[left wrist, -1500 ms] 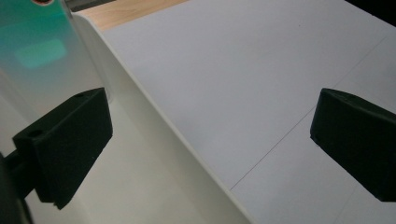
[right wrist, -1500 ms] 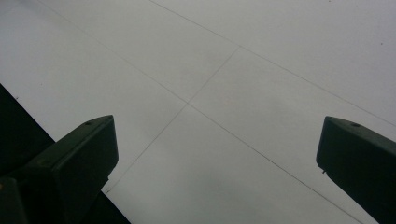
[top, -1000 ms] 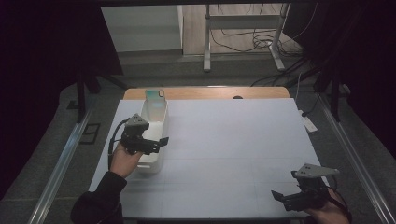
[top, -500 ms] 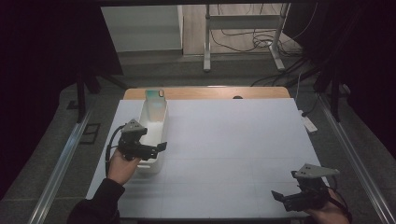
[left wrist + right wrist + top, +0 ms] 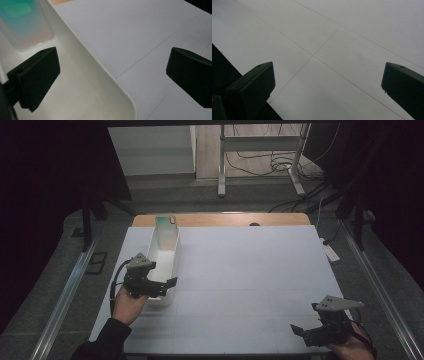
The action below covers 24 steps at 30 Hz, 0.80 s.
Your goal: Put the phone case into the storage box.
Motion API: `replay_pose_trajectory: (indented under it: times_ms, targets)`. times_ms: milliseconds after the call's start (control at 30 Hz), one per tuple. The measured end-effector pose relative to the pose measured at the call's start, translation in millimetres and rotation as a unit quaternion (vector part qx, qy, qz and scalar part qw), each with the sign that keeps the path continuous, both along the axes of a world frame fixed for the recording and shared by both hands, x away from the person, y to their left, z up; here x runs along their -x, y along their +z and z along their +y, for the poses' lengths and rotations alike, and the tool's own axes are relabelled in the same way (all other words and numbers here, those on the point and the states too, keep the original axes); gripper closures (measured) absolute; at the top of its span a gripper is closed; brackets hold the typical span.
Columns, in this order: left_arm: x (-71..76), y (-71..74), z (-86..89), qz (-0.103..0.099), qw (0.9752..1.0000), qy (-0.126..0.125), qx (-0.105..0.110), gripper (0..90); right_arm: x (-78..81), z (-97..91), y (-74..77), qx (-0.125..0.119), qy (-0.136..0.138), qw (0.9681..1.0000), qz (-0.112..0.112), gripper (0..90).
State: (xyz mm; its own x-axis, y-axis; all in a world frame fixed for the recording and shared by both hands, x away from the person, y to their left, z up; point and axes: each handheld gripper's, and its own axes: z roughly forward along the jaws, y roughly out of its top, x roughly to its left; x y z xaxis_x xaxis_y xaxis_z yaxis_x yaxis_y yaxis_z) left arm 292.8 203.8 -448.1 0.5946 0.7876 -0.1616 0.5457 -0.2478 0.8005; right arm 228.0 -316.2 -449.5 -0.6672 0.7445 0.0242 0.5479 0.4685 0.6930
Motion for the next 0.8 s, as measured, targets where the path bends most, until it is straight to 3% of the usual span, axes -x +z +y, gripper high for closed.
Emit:
replay_pose_trajectory:
  times_ms: [800]
  targets:
    - [25.9,-0.2,1.4,-0.002,1.0,-0.006,0.0,0.0,0.4,0.1,0.2,0.001,-0.002,1.0,-0.002,0.0]
